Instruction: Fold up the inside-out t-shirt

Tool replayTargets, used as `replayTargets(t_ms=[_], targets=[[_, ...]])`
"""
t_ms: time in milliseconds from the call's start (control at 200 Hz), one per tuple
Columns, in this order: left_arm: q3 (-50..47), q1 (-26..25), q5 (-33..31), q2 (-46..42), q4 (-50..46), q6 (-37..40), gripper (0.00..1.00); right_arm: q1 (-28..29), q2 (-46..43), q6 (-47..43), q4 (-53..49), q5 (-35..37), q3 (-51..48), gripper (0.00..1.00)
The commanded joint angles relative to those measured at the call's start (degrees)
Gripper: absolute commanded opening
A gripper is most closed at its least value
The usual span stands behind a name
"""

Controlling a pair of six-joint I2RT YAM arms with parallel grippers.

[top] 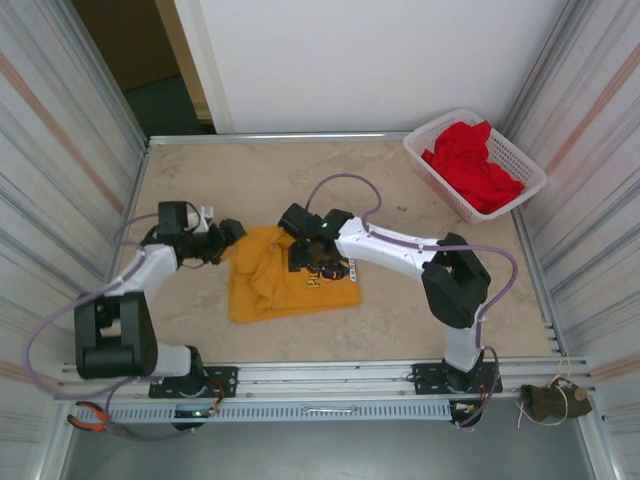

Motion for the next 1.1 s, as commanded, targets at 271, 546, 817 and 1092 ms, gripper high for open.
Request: replayTargets(t_ms=[271, 546, 817, 1092], targets=[[-15.2, -16.5, -19.8, -27.2, -9.1, -9.8, 0.69, -9.6, 4.8, -4.2, 8.2, -10.1, 4.0, 0.68], [-17.0, -18.0, -18.4, -22.8, -4.0, -8.9, 0.71, -9.8, 9.6, -3.3, 10.2, -13.7, 7.7, 0.65], [-19.1, -19.9, -18.8, -14.4, 5.2, -9.8, 0.58, -10.7, 11.0, -2.9, 10.6, -14.2, 9.4, 0.27], [-17.9, -21.0, -20.8, -17.8, 4.0, -10.7, 0.0, -11.2, 10.4, -4.3, 8.9, -17.0, 14.4, 0.0]])
